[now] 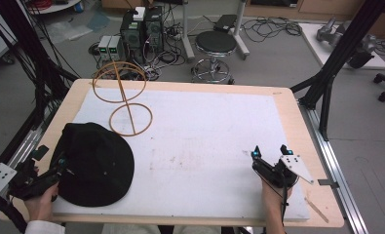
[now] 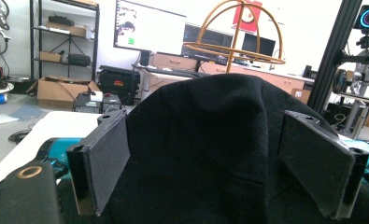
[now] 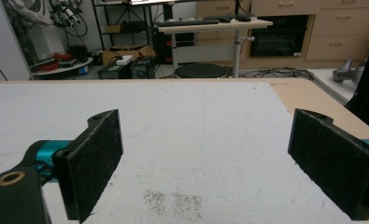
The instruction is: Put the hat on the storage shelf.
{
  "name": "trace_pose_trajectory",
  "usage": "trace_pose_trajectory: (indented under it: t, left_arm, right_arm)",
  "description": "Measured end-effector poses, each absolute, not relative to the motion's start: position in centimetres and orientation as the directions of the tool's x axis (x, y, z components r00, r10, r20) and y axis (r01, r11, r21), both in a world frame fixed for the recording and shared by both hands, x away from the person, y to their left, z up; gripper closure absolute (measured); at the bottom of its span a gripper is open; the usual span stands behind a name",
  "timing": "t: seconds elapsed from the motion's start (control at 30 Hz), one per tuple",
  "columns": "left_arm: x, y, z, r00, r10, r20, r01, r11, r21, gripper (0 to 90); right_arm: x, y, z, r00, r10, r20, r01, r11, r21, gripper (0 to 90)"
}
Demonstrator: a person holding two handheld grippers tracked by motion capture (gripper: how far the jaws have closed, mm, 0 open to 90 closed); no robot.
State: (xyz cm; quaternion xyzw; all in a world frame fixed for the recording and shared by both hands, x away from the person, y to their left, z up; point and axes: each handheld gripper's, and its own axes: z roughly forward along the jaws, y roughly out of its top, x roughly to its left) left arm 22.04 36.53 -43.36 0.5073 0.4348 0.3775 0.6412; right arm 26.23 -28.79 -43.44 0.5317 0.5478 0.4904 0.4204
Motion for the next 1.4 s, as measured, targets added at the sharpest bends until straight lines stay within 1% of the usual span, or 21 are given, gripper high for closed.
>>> trace_pose_trajectory:
  t: [0.73, 1.4]
  left_arm:
    - [21.91, 36.48, -43.34, 0.339, 0.922, -0.186, -0.042, 0.213, 0.976, 17.6]
    - [22.40, 36.06, -42.83, 0.376, 0.911, -0.169, -0.014, 0.188, 0.982, 17.5]
  right_arm:
    - [26.22, -28.99, -43.47, -0.077, 0.993, 0.092, 0.171, -0.078, 0.982, 9.4]
    - [26.41, -28.88, -43.54, -0.091, 0.993, 0.079, 0.178, -0.062, 0.982, 9.4]
